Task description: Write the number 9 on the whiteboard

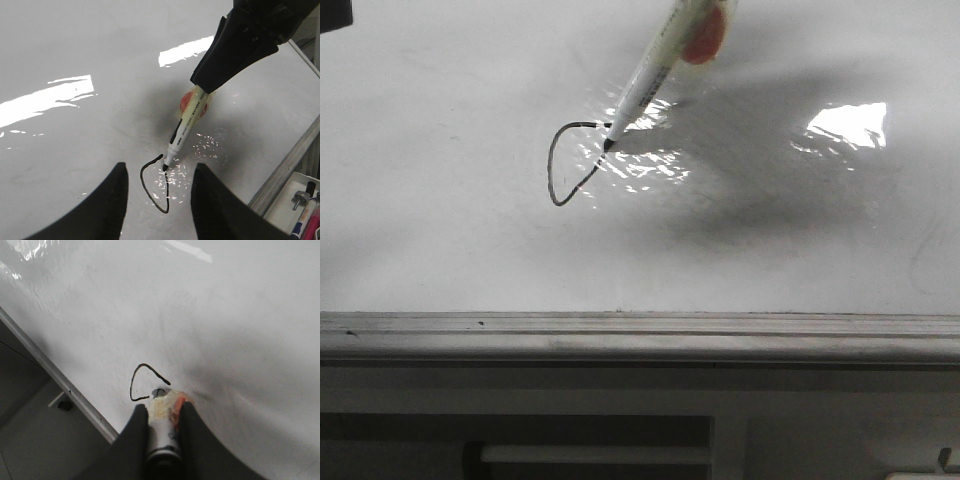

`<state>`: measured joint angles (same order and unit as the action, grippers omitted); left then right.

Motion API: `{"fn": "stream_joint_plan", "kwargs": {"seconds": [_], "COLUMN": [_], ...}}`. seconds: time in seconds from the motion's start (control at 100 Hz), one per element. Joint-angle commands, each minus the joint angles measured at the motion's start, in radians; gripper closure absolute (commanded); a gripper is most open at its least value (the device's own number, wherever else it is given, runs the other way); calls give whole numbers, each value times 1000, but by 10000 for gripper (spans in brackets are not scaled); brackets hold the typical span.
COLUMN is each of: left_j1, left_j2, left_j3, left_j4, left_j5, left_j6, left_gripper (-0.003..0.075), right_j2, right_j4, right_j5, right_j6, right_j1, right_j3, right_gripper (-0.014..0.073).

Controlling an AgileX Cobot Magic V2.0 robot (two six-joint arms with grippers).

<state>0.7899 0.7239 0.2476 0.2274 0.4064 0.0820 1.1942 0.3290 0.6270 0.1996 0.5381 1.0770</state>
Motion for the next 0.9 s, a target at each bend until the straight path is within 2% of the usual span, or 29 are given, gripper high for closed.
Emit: {"fn": "stream_joint_plan", "kwargs": {"seconds": [0.0, 0.14, 0.38, 0.58, 0.69, 0.89], "left_j1": [-3, -3, -3, 3, 44, 153], "left_j2": [-2, -2, -2, -2, 17, 148], "left_j3": [27, 27, 27, 27, 27, 27], "left_j4": [-16, -16, -16, 17, 90, 93], "left_j5": [72, 72, 56, 18, 18, 87], "left_j6": [10, 10, 10, 10, 11, 11], "left_gripper": [437, 437, 437, 437, 436, 437], "right_j2": [-24, -20, -20, -52, -85, -95], "right_j4": [-27, -22, 62, 64, 78, 135], "right_j5": [-99, -59, -87, -138, -130, -127], "right_j6": [9, 8, 8, 8, 8, 8], "right_j1": [-13, -11, -2, 30, 73, 175], "right_j3": [35, 20, -152, -136, -126, -127], "right_gripper": [639, 639, 639, 639, 639, 639]}}
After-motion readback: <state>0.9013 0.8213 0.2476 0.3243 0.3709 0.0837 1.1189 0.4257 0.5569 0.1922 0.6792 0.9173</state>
